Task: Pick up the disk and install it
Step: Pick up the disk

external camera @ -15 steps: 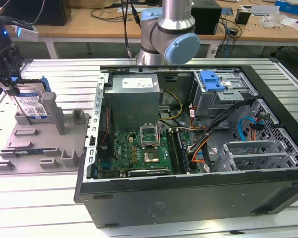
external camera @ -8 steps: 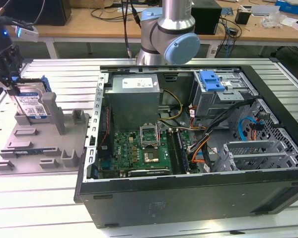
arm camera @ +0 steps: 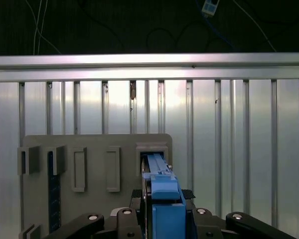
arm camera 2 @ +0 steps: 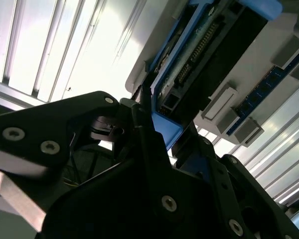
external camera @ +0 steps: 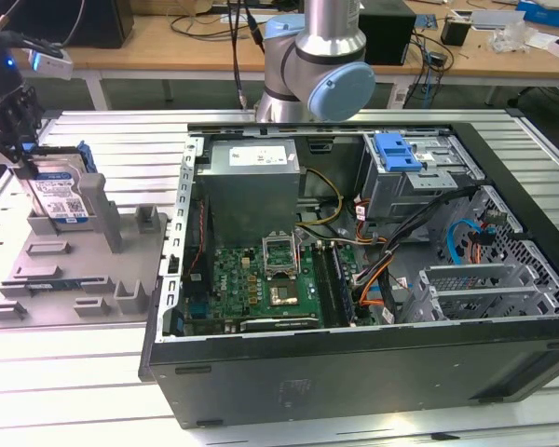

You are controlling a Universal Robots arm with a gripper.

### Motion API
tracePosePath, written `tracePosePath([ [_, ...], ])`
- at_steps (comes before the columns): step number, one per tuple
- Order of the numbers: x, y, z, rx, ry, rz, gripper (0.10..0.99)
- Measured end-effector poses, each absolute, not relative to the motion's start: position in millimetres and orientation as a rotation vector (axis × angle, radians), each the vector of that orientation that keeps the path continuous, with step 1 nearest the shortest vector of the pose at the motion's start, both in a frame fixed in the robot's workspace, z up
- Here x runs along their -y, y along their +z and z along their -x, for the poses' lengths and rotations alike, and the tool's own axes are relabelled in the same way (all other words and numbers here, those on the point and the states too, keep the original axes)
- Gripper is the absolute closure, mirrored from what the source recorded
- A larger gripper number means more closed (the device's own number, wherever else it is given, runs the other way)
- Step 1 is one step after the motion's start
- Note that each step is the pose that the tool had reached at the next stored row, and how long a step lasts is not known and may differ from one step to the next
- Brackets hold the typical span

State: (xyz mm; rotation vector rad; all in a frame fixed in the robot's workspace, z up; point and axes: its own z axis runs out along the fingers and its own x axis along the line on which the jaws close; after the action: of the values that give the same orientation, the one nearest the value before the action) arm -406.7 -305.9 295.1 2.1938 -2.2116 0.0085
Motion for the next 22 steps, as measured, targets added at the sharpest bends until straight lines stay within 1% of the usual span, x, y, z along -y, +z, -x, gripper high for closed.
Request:
tracePosePath([
  [21,310.1,292.8,406.6,2.211,0.009,-2.194,0.678],
  [22,310.7,292.0,406.6,2.212,0.008,-2.194,0.722],
])
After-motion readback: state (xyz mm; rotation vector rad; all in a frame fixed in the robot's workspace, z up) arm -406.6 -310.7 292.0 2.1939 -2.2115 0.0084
